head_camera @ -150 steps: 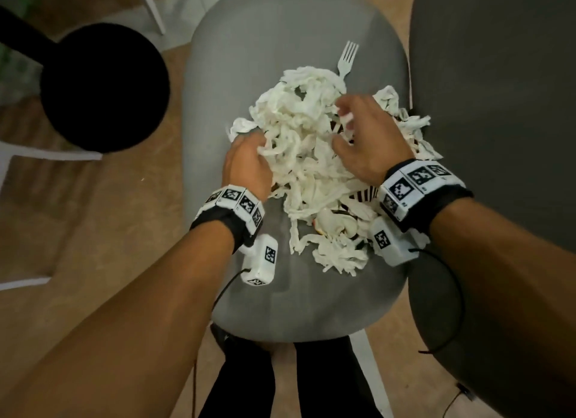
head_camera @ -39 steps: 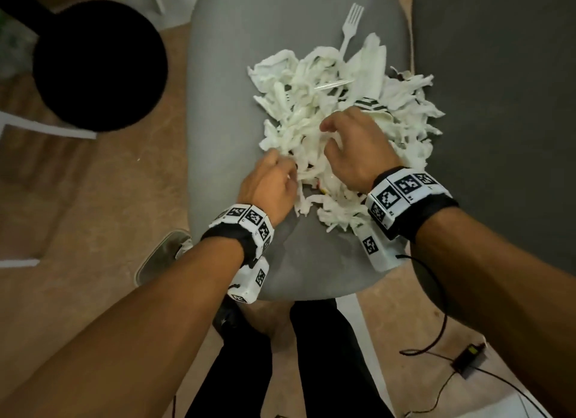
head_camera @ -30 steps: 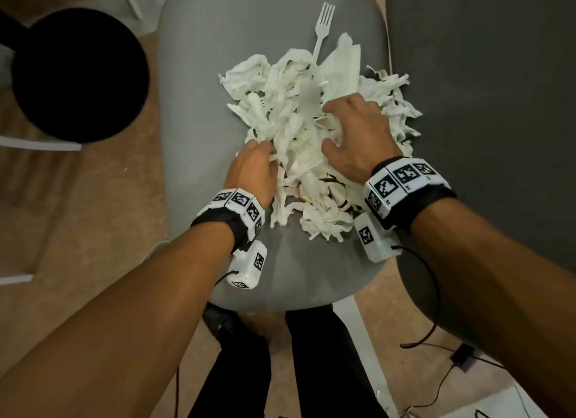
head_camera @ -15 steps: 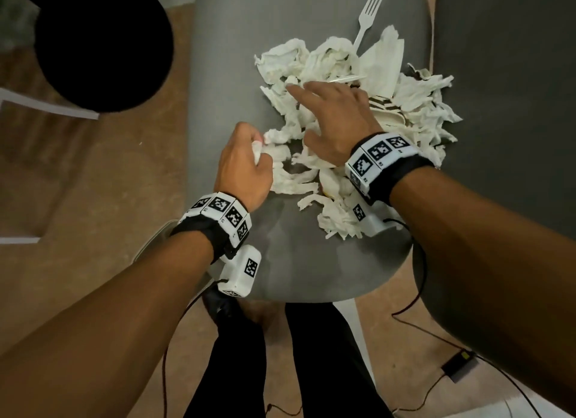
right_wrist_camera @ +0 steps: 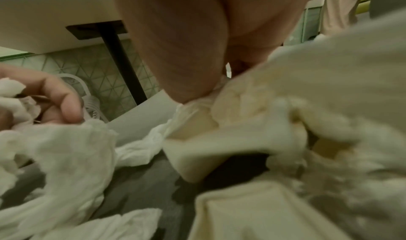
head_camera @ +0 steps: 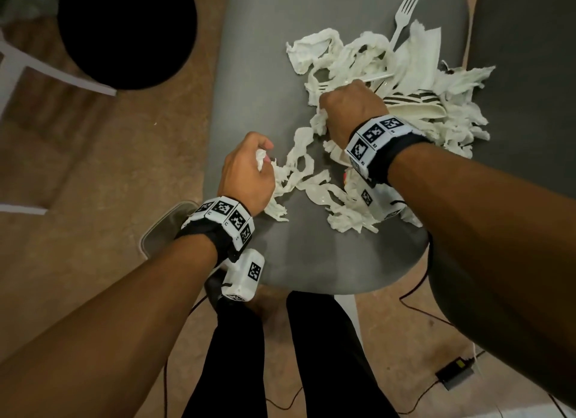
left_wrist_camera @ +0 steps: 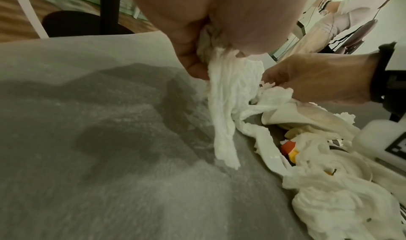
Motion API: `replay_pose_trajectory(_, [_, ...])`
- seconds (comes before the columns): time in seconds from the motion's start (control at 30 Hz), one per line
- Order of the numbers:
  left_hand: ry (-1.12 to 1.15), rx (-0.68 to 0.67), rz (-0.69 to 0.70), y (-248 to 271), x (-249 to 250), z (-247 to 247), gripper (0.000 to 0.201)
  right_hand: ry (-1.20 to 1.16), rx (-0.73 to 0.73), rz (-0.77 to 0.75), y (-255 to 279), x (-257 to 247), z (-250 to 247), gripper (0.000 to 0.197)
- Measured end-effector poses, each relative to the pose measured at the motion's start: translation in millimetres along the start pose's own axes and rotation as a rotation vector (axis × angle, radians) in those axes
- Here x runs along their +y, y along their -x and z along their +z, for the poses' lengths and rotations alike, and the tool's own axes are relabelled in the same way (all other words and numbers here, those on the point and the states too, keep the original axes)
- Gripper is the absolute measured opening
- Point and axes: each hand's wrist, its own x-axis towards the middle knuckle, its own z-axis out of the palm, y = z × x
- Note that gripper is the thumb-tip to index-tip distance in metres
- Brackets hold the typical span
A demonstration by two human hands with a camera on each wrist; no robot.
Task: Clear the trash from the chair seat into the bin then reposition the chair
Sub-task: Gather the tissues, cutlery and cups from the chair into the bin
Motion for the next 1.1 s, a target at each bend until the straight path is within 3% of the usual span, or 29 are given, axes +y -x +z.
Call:
replay_pose_trajectory(0.17, [0.037, 0.02, 0.015, -1, 0, -2, 0.028, -0.142, 0.22, -0.025, 16, -3, -11, 0.034])
replay_pose_trajectory(0.3, [0.038, 0.041, 0.019, -2, 2, -3, 0.026, -0.313, 0.313, 0.024, 28, -7, -22, 0.044])
replay_pose_trajectory(0.4, [0.06, 0.062, 0.018, -1, 2, -4, 0.026, -0.416, 0.354, 0.025, 35, -10, -25, 0.031])
replay_pose_trajectory(0.57, [0.093, 0.075, -0.008, 1, -2, -5, 0.027, -0.599, 0.364, 0.05, 43, -16, -23, 0.019])
replay_pose_trajectory(0.7, [0.118, 0.077, -0.043, 9, -8, -11, 0.026, -0.746, 0.309, 0.016, 54, -27, -17, 0.035])
replay_pose_trajectory(0.83, [0.101, 0.04, -0.088, 19, -14, -20, 0.026, -0.761, 0.259, 0.061, 59, -45, -12, 0.024])
replay_pose_trajectory(0.9, [0.107, 0.046, -0.064, 24, -17, -25, 0.025, -0.779, 0.199, 0.105, 61, -57, -11, 0.032])
replay_pose_trajectory(1.0, [0.101, 0.08, -0.091, 30, -22, -33, 0.046, -0.796, 0.187, 0.105, 64, -77, -7, 0.059])
replay_pose_trajectory(1.1, [0.104, 0.102, -0.151, 34, -28, -42, 0.057, -0.743, 0.175, 0.087, 63, -98, -2, 0.057])
